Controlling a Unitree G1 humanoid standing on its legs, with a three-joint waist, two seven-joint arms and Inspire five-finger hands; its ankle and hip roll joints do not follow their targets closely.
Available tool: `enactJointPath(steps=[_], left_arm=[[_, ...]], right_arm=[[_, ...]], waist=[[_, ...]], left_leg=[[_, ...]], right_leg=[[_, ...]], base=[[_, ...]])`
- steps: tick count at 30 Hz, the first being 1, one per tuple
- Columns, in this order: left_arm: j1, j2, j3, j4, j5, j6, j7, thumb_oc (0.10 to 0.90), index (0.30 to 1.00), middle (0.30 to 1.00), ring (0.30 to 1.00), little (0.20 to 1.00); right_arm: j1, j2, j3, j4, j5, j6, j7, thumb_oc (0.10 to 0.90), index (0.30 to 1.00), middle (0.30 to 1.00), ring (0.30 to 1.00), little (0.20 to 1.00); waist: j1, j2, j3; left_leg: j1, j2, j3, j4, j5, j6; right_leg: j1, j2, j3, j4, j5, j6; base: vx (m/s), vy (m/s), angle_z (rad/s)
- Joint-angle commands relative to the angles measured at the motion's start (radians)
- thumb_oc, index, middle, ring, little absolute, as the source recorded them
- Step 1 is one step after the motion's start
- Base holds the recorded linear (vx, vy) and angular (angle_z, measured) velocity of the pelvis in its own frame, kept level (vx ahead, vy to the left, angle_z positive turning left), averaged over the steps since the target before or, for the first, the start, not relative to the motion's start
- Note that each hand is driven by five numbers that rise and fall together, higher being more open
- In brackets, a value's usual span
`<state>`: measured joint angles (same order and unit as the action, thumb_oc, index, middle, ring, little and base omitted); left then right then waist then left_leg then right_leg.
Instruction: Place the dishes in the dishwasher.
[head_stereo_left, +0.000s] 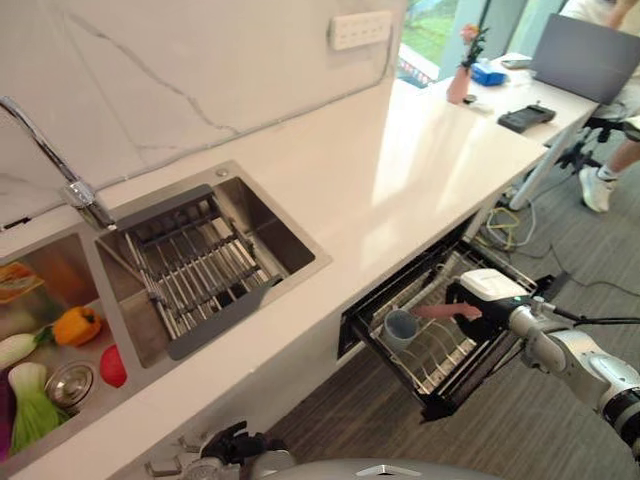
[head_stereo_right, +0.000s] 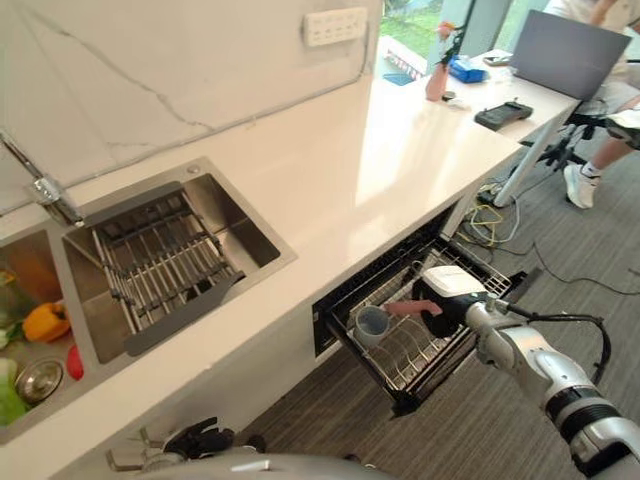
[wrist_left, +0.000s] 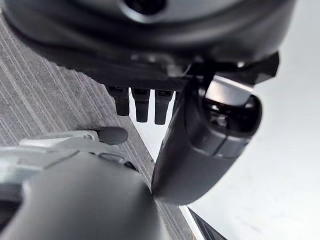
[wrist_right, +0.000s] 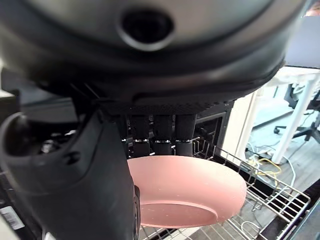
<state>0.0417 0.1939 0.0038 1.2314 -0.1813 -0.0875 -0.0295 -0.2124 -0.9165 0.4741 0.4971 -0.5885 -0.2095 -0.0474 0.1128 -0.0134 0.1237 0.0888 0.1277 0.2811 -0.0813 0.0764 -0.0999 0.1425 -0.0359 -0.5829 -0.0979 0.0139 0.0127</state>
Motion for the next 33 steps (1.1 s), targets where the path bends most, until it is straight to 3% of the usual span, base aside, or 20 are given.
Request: enactJointPath(steps=[1, 4, 5, 6, 8, 12, 25, 28, 33], left_arm=[[0.043, 0.063, -0.098, 0.045, 0.065, 0.006, 0.023, 0.8, 0.9, 0.9, 0.9, 0.9], [0.044, 0.065, -0.115, 0.018, 0.061, -0.002, 0.038, 0.8, 0.9, 0.9, 0.9, 0.9], [0.044, 0.067, -0.125, 0.011, 0.059, -0.003, 0.039, 0.8, 0.9, 0.9, 0.9, 0.9], [0.044, 0.065, -0.132, 0.006, 0.058, -0.005, 0.04, 0.8, 0.9, 0.9, 0.9, 0.9], [0.047, 0.069, -0.147, -0.007, 0.059, -0.008, 0.039, 0.8, 0.9, 0.9, 0.9, 0.9], [0.05, 0.08, -0.149, -0.03, 0.066, -0.015, 0.047, 0.8, 0.9, 0.9, 0.9, 0.9], [0.047, 0.081, -0.141, -0.113, 0.086, -0.024, 0.062, 0.8, 0.9, 0.9, 0.9, 0.9], [0.049, 0.075, -0.14, -0.109, 0.083, -0.023, 0.058, 0.8, 0.9, 0.9, 0.9, 0.9], [0.026, 0.046, -0.121, -0.084, 0.073, -0.024, 0.078, 0.8, 0.9, 0.9, 0.9, 0.9]], right_arm=[[-0.191, -0.022, -0.028, 0.058, 0.045, 0.028, -0.08, 0.4, 0.3, 0.3, 0.3, 0.3], [-0.195, 0.03, -0.083, 0.134, 0.146, 0.039, -0.102, 0.4, 0.3, 0.3, 0.3, 0.3], [-0.19, 0.056, -0.112, 0.158, 0.211, 0.037, -0.101, 0.464, 0.396, 0.396, 0.396, 0.396], [-0.188, 0.08, -0.139, 0.186, 0.27, 0.038, -0.1, 0.8, 0.9, 0.9, 0.9, 0.9], [-0.189, 0.125, -0.187, 0.239, 0.377, 0.032, -0.096, 0.8, 0.9, 0.9, 0.9, 0.9], [-0.176, 0.143, -0.209, 0.216, 0.428, 0.019, -0.074, 0.8, 0.9, 0.9, 0.9, 0.9], [-0.055, 0.144, -0.277, 0.056, 0.441, 0.002, -0.035, 0.8, 0.9, 0.9, 0.9, 0.9], [-0.029, 0.134, -0.331, 0.036, 0.449, 0.002, -0.057, 0.8, 0.9, 0.9, 0.9, 0.9], [0.065, 0.118, -0.613, 0.031, 0.458, 0.004, -0.274, 0.8, 0.9, 0.9, 0.9, 0.9]], waist=[[0.036, -0.026, 0.003], [0.046, -0.011, 0.011], [0.05, -0.007, 0.011], [0.052, -0.002, 0.013], [0.058, 0.01, 0.014], [0.058, 0.016, 0.014], [0.048, -0.022, -0.002], [0.031, -0.029, -0.006], [-0.023, -0.03, -0.017]], left_leg=[[-0.064, 0.023, -0.009, 0.022, 0.008, -0.014], [-0.086, 0.015, -0.021, 0.017, 0.015, -0.01], [-0.091, 0.012, -0.027, 0.014, 0.017, -0.008], [-0.093, 0.01, -0.029, 0.012, 0.019, -0.007], [-0.098, 0.002, -0.035, 0.01, 0.019, -0.005], [-0.1, -0.009, -0.045, 0.008, 0.013, -0.001], [-0.07, -0.021, -0.049, 0.008, -0.012, 0.012], [-0.05, -0.021, -0.041, 0.008, -0.021, 0.016], [-0.013, -0.022, -0.016, 0.02, -0.052, 0.028]], right_leg=[[0.048, -0.085, 0.054, 0.011, -0.109, 0.107], [0.035, -0.093, 0.041, 0.011, -0.103, 0.11], [0.032, -0.097, 0.034, 0.011, -0.101, 0.112], [0.031, -0.099, 0.03, 0.011, -0.101, 0.113], [0.031, -0.105, 0.017, 0.011, -0.099, 0.116], [0.036, -0.118, 0.001, 0.011, -0.091, 0.123], [0.058, -0.128, -0.007, 0.011, -0.084, 0.127], [0.062, -0.128, 0.008, 0.013, -0.083, 0.128], [0.066, -0.13, 0.054, 0.017, -0.08, 0.13]], base=[[-0.01, 0.038, 0.1], [-0.01, 0.041, 0.14], [0.0, 0.043, 0.1], [0.01, 0.053, 0.1], [0.0, 0.066, 0.1], [0.01, 0.059, 0.16], [0.01, 0.013, 0.06], [0.0, 0.008, -0.04], [0.0, 0.014, -0.18]])
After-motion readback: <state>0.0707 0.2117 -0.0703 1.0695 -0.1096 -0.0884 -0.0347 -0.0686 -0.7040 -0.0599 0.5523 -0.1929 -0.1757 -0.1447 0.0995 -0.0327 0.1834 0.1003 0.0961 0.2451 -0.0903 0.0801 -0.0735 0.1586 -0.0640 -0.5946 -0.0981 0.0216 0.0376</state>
